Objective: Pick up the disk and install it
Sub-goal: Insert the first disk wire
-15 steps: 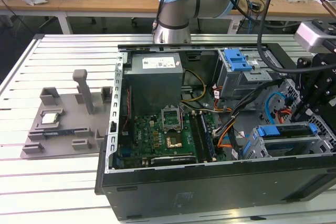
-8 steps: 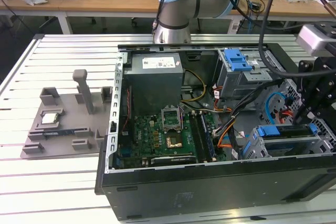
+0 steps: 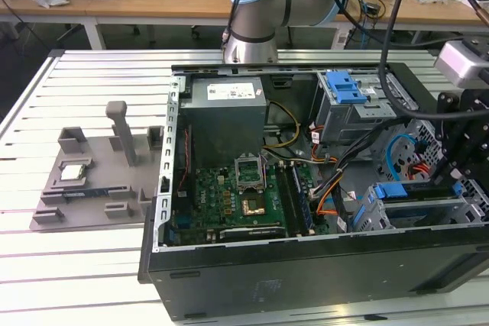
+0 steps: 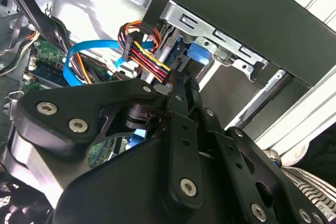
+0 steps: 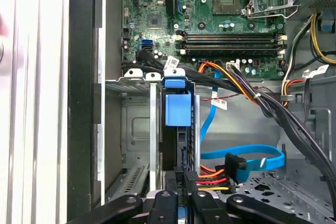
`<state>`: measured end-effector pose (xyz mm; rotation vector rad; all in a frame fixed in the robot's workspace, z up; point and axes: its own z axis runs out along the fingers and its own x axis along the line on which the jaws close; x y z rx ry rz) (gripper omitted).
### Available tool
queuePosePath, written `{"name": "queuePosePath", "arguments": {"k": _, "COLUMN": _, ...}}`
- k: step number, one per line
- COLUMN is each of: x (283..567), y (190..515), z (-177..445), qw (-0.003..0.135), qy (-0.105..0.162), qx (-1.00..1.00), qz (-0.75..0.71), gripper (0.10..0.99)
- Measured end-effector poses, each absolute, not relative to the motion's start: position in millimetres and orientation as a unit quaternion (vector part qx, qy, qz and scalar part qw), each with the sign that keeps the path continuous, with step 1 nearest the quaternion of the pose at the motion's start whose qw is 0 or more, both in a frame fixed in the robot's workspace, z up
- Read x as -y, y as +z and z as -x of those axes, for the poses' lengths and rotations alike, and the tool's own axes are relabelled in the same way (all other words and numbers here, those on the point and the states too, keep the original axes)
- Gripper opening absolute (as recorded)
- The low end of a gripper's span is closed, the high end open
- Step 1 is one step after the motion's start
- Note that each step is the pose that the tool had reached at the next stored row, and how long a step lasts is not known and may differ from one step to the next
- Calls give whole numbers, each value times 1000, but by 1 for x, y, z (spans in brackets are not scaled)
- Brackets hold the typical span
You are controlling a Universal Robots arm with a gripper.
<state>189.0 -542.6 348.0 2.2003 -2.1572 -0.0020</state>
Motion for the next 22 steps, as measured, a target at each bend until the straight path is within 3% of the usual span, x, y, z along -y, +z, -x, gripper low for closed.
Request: {"name": "queuePosePath", "arguments": {"k": 22, "x": 537, "y": 341, "z": -189, "qw": 30, "qy": -1, "qx": 700, "qz": -714, "gripper": 169}}
